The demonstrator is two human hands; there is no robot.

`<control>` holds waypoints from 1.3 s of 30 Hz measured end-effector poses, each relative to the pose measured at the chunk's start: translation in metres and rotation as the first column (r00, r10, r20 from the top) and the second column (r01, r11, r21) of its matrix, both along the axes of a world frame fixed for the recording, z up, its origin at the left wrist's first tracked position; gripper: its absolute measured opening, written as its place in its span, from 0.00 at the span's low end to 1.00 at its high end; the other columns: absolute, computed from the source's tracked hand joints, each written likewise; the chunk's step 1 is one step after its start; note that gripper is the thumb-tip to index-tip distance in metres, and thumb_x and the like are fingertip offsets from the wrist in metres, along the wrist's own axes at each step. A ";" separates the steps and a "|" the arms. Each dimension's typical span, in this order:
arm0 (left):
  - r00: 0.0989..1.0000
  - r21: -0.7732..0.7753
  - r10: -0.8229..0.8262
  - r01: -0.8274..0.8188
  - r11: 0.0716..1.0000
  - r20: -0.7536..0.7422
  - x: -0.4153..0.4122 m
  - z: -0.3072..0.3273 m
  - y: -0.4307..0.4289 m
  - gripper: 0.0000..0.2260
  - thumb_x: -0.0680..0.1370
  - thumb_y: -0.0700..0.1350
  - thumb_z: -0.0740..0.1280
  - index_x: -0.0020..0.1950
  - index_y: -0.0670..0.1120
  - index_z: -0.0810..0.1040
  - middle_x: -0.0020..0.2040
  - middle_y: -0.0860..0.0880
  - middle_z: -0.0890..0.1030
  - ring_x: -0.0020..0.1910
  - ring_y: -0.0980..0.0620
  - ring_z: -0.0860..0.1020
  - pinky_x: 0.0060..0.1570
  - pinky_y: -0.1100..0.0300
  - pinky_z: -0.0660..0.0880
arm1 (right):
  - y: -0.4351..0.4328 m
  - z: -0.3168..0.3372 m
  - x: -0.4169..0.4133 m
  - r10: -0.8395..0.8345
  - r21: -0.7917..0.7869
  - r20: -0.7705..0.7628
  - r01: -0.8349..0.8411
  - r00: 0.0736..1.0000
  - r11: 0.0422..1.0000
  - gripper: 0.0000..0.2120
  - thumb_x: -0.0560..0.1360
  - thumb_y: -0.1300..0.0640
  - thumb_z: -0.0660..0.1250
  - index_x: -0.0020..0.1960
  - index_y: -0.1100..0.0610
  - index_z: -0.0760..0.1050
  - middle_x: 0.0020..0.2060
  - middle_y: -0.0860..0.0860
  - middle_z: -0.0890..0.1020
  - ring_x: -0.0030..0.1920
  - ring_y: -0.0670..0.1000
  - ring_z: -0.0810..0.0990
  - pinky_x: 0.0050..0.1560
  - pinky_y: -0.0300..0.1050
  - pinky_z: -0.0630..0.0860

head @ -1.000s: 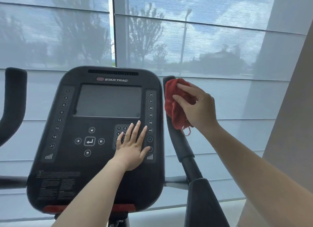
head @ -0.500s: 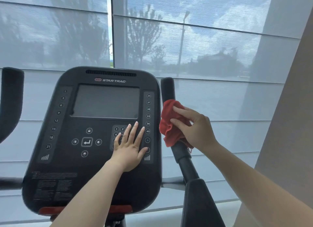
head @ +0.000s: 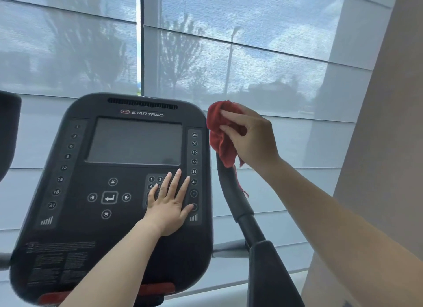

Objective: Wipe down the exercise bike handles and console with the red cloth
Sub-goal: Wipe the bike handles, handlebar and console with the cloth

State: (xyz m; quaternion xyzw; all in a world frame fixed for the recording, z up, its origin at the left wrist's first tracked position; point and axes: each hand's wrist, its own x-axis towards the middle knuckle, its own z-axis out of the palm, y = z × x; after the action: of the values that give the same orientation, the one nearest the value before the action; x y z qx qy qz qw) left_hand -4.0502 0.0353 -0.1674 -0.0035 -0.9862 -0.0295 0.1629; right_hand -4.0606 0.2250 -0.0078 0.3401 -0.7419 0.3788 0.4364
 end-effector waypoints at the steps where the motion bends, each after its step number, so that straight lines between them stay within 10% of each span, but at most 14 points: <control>1: 1.000 0.002 -0.002 0.002 1.000 -0.001 0.000 0.000 0.000 0.30 0.80 0.61 0.46 0.74 0.56 0.32 0.67 0.57 0.23 0.73 0.53 0.30 0.71 0.50 0.37 | -0.004 -0.003 -0.002 -0.022 0.034 0.002 0.022 1.000 0.999 0.16 0.70 0.62 0.72 0.56 0.54 0.80 0.61 0.47 0.77 0.60 0.44 0.75 0.63 0.32 0.67; 5: 1.000 0.010 -0.021 0.021 1.000 -0.005 0.000 -0.001 0.000 0.30 0.80 0.61 0.46 0.74 0.56 0.32 0.67 0.56 0.24 0.74 0.52 0.30 0.71 0.49 0.37 | -0.004 -0.033 0.000 -0.120 0.097 0.003 0.120 0.993 0.988 0.15 0.71 0.62 0.70 0.57 0.51 0.80 0.66 0.52 0.74 0.65 0.51 0.73 0.65 0.44 0.70; 15: 0.994 0.048 -0.105 0.103 0.994 0.043 0.002 0.003 -0.009 0.32 0.80 0.60 0.50 0.75 0.56 0.32 0.68 0.56 0.23 0.72 0.53 0.28 0.71 0.49 0.35 | 0.012 -0.043 0.019 -0.026 -0.039 0.252 0.037 0.967 0.999 0.17 0.70 0.66 0.71 0.57 0.55 0.80 0.54 0.34 0.73 0.56 0.31 0.71 0.58 0.24 0.65; 24: 0.992 0.015 -0.119 0.118 0.993 0.043 0.002 0.005 -0.010 0.32 0.80 0.60 0.49 0.74 0.55 0.31 0.71 0.55 0.25 0.73 0.52 0.28 0.71 0.48 0.35 | 0.034 -0.064 0.030 -0.084 0.081 0.306 0.062 0.948 0.995 0.16 0.69 0.65 0.73 0.55 0.53 0.81 0.54 0.39 0.77 0.55 0.32 0.72 0.56 0.22 0.65; 30: 0.959 -0.141 -0.168 0.138 0.980 -0.229 0.006 0.003 -0.063 0.28 0.76 0.60 0.50 0.75 0.56 0.55 0.77 0.50 0.55 0.74 0.51 0.52 0.67 0.46 0.49 | 0.026 -0.037 0.036 -0.112 0.034 0.181 0.107 0.977 0.994 0.17 0.69 0.66 0.72 0.55 0.53 0.80 0.54 0.35 0.75 0.56 0.35 0.73 0.60 0.28 0.68; 39: 0.968 -0.035 -0.097 0.091 0.995 -0.231 0.011 -0.007 -0.085 0.32 0.70 0.66 0.33 0.74 0.61 0.38 0.75 0.58 0.35 0.74 0.57 0.36 0.68 0.51 0.34 | -0.004 -0.048 0.033 -0.185 0.068 0.281 0.173 0.942 0.983 0.18 0.70 0.63 0.72 0.59 0.52 0.79 0.56 0.37 0.72 0.56 0.37 0.72 0.57 0.19 0.62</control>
State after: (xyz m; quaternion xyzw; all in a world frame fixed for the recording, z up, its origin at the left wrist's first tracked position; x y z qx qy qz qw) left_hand -4.0388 -0.0500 -0.1743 -0.0556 -0.9594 -0.0247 0.2756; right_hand -4.0277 0.2211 -0.0560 0.2218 -0.8328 0.3671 0.3500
